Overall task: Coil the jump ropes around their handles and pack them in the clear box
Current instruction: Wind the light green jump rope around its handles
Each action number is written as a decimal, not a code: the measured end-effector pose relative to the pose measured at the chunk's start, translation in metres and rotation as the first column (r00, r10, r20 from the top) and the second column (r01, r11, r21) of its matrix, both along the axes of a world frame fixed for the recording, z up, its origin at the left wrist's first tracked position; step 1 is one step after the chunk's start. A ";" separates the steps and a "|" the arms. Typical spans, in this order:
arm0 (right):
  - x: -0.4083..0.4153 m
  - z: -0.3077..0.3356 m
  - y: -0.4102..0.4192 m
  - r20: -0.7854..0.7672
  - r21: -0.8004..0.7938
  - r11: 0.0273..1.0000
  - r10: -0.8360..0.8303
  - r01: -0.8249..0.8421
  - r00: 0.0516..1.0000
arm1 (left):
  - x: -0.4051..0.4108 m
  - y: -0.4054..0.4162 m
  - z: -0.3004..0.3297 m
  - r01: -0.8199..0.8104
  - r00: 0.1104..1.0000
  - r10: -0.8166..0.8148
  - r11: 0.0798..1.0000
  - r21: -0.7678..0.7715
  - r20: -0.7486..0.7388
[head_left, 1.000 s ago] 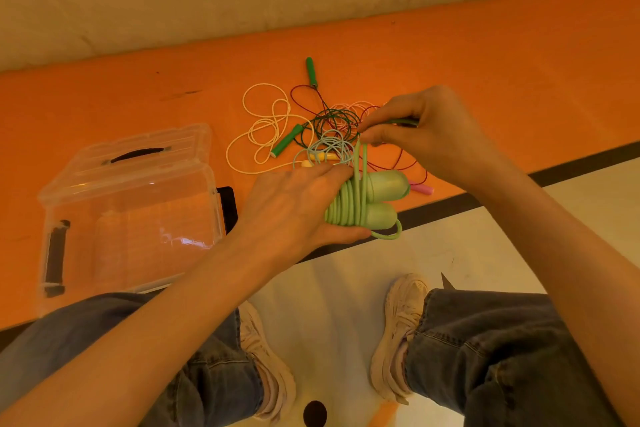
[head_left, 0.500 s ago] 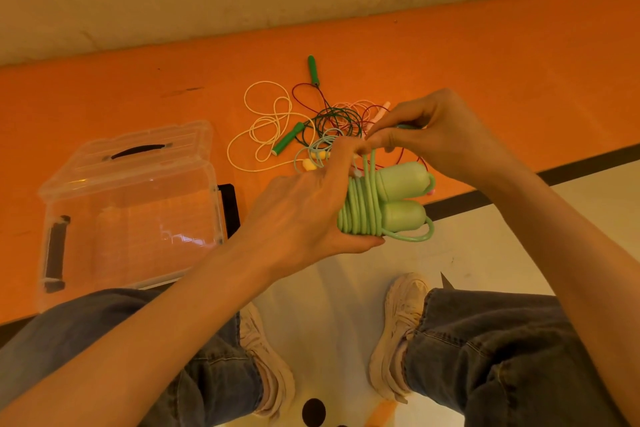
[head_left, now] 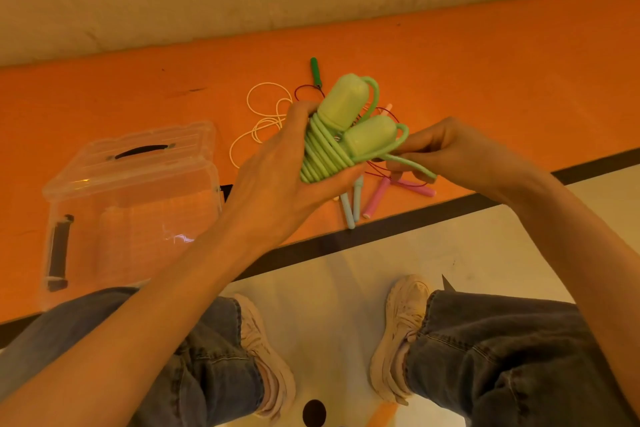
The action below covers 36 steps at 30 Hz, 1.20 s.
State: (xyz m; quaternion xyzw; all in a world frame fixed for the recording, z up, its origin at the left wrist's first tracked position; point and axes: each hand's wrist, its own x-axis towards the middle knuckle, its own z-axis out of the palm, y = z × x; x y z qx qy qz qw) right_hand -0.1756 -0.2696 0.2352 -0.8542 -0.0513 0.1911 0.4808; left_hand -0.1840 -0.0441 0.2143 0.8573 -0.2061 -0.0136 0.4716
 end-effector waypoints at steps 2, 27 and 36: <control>-0.004 0.002 0.003 -0.022 0.022 0.999 -0.045 0.046 0.999 | 0.003 0.001 0.000 -0.026 1.000 0.026 0.999 -0.018 0.008; -0.036 0.026 0.019 0.171 0.139 0.987 -0.108 0.085 0.979 | 0.014 0.003 -0.005 -0.157 0.962 0.123 0.980 -0.126 -0.244; -0.028 0.024 0.021 0.303 0.117 0.963 -0.268 0.243 0.915 | 0.006 -0.004 0.001 -0.118 0.871 -0.028 0.957 -0.265 -0.491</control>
